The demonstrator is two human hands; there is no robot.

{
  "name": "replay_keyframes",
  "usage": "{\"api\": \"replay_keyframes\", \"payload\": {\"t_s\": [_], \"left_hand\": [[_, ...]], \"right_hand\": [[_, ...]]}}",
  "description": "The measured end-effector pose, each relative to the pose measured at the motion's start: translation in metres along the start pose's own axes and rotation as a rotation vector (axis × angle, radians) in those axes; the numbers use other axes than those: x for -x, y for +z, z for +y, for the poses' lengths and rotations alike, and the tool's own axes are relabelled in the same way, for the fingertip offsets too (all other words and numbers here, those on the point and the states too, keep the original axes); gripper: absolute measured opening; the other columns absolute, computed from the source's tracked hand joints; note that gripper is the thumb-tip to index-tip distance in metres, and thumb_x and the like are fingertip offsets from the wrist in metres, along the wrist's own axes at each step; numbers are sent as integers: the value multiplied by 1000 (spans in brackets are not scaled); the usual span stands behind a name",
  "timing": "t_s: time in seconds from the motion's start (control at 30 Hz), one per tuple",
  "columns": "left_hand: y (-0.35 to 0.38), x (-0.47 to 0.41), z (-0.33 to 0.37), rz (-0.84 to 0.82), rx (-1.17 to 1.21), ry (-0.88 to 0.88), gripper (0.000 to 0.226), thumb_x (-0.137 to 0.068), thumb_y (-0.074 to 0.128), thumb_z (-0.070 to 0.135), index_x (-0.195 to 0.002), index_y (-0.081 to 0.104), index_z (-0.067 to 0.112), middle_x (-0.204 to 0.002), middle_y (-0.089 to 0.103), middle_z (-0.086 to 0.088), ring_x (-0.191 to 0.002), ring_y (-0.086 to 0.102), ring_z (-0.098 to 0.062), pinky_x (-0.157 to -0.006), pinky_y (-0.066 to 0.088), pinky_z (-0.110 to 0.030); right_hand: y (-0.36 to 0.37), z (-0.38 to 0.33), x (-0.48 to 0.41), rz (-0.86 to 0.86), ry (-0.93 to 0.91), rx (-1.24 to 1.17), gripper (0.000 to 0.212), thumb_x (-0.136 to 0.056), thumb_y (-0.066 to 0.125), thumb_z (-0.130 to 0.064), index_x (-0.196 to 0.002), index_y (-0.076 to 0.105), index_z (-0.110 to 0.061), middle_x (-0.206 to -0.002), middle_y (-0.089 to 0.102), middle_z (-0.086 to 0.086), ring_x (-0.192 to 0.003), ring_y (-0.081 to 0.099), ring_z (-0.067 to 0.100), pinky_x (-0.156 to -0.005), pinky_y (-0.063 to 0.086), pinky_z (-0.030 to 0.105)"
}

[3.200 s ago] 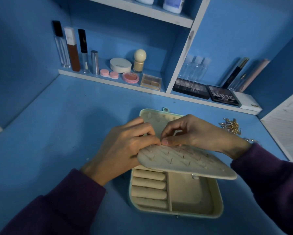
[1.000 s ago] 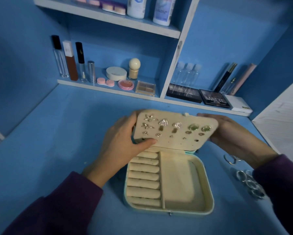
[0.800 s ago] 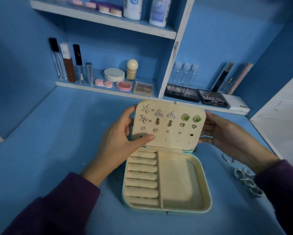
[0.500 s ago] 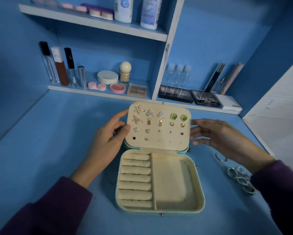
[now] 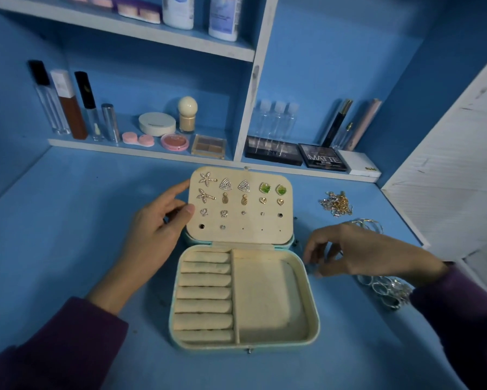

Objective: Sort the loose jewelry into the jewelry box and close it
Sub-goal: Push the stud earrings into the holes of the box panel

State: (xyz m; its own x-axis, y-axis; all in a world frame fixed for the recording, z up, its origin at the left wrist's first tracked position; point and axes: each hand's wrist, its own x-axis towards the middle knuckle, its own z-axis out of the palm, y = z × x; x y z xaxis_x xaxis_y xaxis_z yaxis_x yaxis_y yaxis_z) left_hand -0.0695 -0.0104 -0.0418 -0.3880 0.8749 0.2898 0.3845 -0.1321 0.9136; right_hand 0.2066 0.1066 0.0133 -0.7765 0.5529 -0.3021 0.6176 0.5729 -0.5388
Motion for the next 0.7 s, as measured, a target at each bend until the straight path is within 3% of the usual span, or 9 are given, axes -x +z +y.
{"api": "replay_keyframes", "payload": {"t_s": [0.17, 0.43, 0.7], "left_hand": [[0, 0, 0, -4, -2, 5, 45, -94, 55, 9, -111, 49, 50, -82, 70, 26, -85, 63, 6, -76, 43, -6], [0, 1, 1, -11, 10, 7, 45, -94, 54, 8, -112, 49, 49, -84, 70, 26, -86, 63, 7, -73, 42, -4], [-1, 1, 1, -10, 9, 20, 46, -94, 54, 8, -111, 49, 51, -82, 69, 28, -85, 62, 8, -74, 42, -4]], "right_hand": [[6, 2, -2, 52, -20, 38, 17, -73, 80, -18, -83, 68, -23, -81, 68, -2, -74, 62, 7, -74, 52, 27], [11, 7, 0, 119, -53, 67, 5, -78, 76, -20, -80, 71, -22, -78, 67, -11, -72, 63, 7, -71, 53, 29], [14, 3, 0, 137, -48, 55, 17, -74, 78, -29, -84, 66, -22, -71, 63, -8, -66, 59, 8, -67, 51, 28]]}}
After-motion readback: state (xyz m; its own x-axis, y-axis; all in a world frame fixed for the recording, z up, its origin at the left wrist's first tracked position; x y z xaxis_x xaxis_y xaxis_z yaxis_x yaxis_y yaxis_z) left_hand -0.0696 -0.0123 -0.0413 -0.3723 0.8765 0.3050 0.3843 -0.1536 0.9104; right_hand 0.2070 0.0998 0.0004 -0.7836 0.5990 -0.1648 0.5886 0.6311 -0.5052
